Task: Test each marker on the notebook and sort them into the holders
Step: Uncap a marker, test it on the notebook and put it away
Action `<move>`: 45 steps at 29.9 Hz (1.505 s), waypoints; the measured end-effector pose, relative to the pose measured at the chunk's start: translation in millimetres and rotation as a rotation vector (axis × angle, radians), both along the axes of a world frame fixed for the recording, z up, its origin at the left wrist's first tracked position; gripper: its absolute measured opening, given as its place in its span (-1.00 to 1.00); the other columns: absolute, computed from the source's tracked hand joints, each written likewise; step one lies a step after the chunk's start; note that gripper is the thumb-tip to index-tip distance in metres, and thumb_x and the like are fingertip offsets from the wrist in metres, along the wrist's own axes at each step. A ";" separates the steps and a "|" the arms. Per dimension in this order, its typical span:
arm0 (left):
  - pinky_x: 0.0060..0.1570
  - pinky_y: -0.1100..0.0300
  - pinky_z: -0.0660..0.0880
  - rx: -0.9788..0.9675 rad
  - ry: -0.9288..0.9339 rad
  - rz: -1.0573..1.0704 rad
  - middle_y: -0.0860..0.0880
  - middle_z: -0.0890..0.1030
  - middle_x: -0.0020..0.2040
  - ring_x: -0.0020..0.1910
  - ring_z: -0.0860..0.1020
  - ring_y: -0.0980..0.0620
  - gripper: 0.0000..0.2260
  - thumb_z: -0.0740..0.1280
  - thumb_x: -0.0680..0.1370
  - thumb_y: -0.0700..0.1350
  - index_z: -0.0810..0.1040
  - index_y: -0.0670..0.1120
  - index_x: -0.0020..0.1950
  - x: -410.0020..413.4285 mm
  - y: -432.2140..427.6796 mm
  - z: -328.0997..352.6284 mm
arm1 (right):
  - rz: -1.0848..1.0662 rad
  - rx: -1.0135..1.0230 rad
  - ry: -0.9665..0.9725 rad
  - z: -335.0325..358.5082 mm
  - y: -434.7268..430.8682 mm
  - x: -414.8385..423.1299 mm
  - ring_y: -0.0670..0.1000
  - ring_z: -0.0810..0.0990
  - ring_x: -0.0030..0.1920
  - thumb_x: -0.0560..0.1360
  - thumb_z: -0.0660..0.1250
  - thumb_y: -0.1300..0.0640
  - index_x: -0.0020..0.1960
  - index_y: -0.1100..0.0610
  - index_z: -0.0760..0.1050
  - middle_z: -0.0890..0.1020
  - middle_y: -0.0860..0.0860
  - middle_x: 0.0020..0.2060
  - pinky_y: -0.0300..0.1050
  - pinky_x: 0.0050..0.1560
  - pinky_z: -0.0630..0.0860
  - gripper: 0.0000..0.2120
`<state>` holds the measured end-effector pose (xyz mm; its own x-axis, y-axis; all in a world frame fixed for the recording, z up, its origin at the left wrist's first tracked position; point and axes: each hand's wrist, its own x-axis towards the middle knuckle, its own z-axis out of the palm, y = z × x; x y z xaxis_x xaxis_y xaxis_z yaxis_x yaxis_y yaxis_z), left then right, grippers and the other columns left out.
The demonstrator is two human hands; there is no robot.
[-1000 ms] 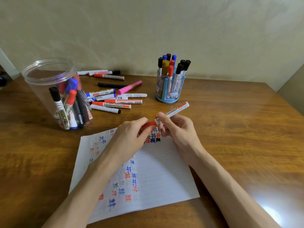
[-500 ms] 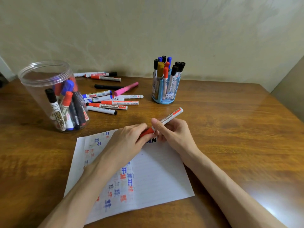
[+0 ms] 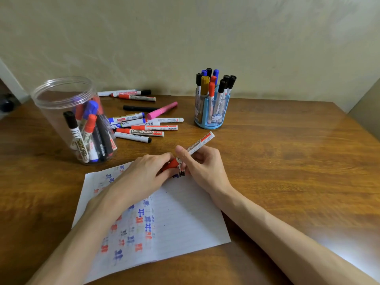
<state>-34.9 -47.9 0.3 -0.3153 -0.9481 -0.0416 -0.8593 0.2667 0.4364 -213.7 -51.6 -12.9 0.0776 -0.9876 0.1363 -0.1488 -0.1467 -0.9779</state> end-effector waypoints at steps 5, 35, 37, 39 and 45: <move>-0.12 0.38 0.44 -0.064 0.125 0.088 0.22 0.58 0.08 0.02 0.54 0.25 -0.80 0.35 0.63 0.03 0.52 0.10 0.24 6.6 3.5 -3.1 | 0.005 0.010 0.016 0.9 -6.2 13.2 -0.14 0.69 -0.29 0.61 0.47 0.00 -0.06 0.15 0.70 0.73 -0.03 -0.30 -0.27 -0.26 0.54 -0.78; -0.24 0.43 0.53 -0.167 0.281 0.074 0.21 0.58 0.06 -0.09 0.58 0.33 -0.63 0.17 0.57 0.25 0.54 0.12 0.26 27.6 15.1 -8.2 | -0.021 -0.008 0.211 -1.3 -8.9 -19.0 -0.15 0.71 -0.26 0.59 0.45 0.13 -0.02 0.17 0.68 0.74 -0.05 -0.22 -0.31 -0.26 0.58 -0.90; -0.26 0.43 0.53 -0.192 0.259 0.071 0.18 0.62 0.10 -0.12 0.58 0.32 -0.61 0.17 0.56 0.25 0.54 0.11 0.28 27.1 14.2 -9.9 | -0.053 -0.009 0.240 -4.7 -10.7 -18.1 -0.14 0.72 -0.23 0.58 0.45 0.12 -0.05 0.13 0.69 0.75 -0.06 -0.21 -0.30 -0.25 0.58 -0.91; -0.26 0.45 0.50 -0.199 0.239 0.071 0.15 0.64 0.13 -0.13 0.56 0.33 -0.60 0.17 0.56 0.25 0.54 0.11 0.28 26.9 13.1 -11.2 | -0.067 -0.014 0.251 -7.1 -12.5 -17.5 -0.16 0.71 -0.24 0.57 0.45 0.12 -0.07 0.12 0.68 0.74 -0.07 -0.23 -0.31 -0.25 0.57 -0.91; -0.24 0.44 0.51 -0.191 0.210 0.070 0.11 0.67 0.16 -0.13 0.54 0.37 -0.61 0.17 0.55 0.26 0.53 0.11 0.27 26.6 11.9 -12.3 | -0.088 -0.038 0.251 -8.1 -12.3 -17.3 -0.14 0.72 -0.21 0.57 0.45 0.11 -0.06 0.13 0.68 0.74 -0.06 -0.21 -0.30 -0.23 0.59 -0.90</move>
<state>-8.3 -36.0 -12.0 -0.2320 -0.9522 0.1989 -0.7743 0.3045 0.5547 -231.0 -63.8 -21.0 0.0280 -0.9865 0.1612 -0.3998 -0.1588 -0.9028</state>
